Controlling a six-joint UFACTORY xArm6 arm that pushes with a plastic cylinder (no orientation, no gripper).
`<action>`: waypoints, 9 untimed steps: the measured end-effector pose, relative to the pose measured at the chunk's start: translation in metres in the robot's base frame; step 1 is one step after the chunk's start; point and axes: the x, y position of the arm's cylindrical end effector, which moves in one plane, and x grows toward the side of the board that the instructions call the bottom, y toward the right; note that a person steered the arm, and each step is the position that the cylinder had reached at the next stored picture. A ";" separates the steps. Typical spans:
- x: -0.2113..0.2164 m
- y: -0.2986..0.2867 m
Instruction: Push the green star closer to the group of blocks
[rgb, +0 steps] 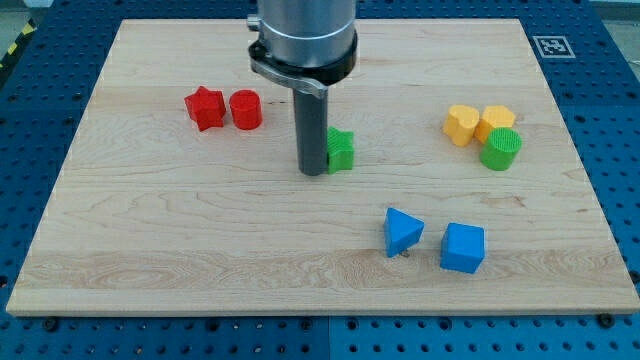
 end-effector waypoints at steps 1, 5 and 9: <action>0.000 0.015; -0.009 0.034; -0.054 0.011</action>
